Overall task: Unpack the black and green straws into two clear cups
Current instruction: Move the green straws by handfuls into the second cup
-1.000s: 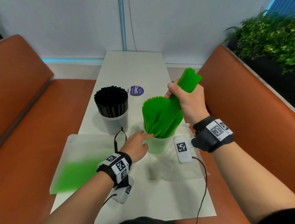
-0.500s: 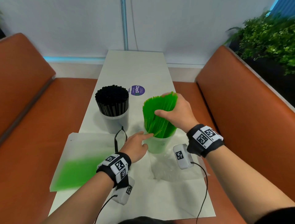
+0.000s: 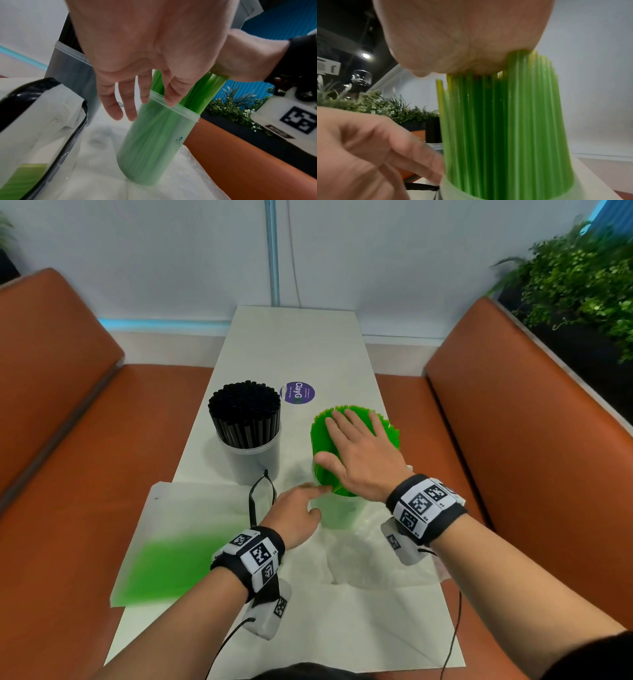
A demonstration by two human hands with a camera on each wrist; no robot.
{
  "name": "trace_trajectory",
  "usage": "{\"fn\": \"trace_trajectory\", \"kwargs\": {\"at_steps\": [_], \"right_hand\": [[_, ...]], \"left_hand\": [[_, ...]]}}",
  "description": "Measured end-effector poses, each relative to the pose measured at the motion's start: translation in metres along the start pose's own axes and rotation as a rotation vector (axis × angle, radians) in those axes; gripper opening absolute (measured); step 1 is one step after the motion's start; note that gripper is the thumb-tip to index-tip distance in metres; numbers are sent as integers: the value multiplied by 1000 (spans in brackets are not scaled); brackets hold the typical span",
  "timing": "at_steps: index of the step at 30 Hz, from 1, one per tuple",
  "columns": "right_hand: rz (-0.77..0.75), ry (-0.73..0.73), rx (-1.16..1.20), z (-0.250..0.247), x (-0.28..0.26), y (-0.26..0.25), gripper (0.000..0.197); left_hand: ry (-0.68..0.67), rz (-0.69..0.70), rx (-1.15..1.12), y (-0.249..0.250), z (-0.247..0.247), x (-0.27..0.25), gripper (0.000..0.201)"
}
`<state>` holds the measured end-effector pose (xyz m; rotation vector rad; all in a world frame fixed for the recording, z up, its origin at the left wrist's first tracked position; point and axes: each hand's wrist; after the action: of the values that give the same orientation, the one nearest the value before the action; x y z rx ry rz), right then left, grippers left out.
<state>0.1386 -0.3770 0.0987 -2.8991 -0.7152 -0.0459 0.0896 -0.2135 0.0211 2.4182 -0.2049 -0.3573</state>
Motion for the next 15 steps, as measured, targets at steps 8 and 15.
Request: {"fn": "trace_trajectory", "kwargs": {"at_steps": [8, 15], "right_hand": [[-231, -91, -207, -1, -2, 18, 87], [-147, 49, -155, -5, 31, 17, 65]], "left_hand": [[15, -33, 3, -4, 1, 2, 53], [25, -50, 15, -7, -1, 0, 58]]}}
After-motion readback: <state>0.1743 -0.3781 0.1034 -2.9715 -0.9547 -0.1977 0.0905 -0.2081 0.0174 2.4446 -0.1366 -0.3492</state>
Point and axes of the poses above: each hand's wrist, its own x-axis towards the middle knuckle, its own z-axis out of the palm, y = z × x, and after that the axes turned 6 degrees about x, right-handed
